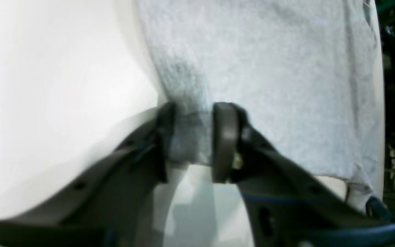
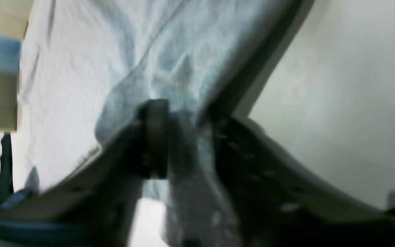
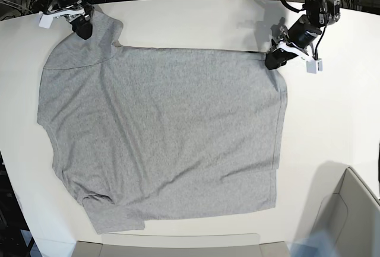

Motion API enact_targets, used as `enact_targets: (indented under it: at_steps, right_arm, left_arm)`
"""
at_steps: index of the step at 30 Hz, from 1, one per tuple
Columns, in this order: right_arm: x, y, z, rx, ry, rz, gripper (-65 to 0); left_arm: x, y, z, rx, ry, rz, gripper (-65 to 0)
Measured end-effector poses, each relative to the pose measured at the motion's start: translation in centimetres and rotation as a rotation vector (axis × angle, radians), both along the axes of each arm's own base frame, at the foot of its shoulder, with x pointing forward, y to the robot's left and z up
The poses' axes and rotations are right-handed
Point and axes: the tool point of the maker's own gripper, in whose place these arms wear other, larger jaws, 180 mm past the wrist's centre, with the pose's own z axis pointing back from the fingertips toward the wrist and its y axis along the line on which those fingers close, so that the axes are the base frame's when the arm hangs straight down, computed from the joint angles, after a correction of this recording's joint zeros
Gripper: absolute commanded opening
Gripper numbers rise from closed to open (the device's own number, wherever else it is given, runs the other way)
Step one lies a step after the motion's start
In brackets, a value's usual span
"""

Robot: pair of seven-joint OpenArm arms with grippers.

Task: Fold the T-shirt properly
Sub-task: 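Lift both shoulder corners and fold the collar edge over the shirt body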

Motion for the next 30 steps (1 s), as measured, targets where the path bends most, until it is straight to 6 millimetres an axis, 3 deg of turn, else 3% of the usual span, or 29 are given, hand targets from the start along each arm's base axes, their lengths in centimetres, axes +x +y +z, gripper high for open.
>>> enact_targets:
  at_steps: [2,5,10,14,17,26,30]
  right_arm:
    - [-0.1,0.1,-0.2,0.002,0.012,0.005,-65.0]
    - [-0.1,0.0,-0.2,-0.002,0.016,0.012,-65.0]
    - [-0.6,-0.3,0.6,-0.012,0.039,0.021,-65.0]
    - [-1.1,-1.9,1.5,-0.043,0.031,-0.032,-65.0]
    - [-0.9,-2.3,3.2,-0.040,-0.036,-0.013,-65.0]
    - [-3.0,-2.7,3.8,-0.087,-0.052,-0.010,-65.0]
    - [-2.5,-1.3,4.7,-0.145,-0.082,0.039,-65.0]
  left_arm:
    - [-0.1,0.1,-0.1,0.003,0.003,0.002,-58.0]
    - [-0.2,0.1,-0.2,0.006,0.009,0.005,-65.0]
    - [-0.8,0.3,-0.1,0.011,0.016,0.009,-65.0]
    - [-2.9,3.0,0.5,0.063,0.036,0.070,-65.0]
    - [-4.1,4.0,1.1,0.083,0.036,0.092,-65.0]
    - [-6.4,4.0,0.6,0.093,0.078,0.084,-65.0]
    - [-7.4,3.8,1.5,0.119,0.069,0.079,-65.0]
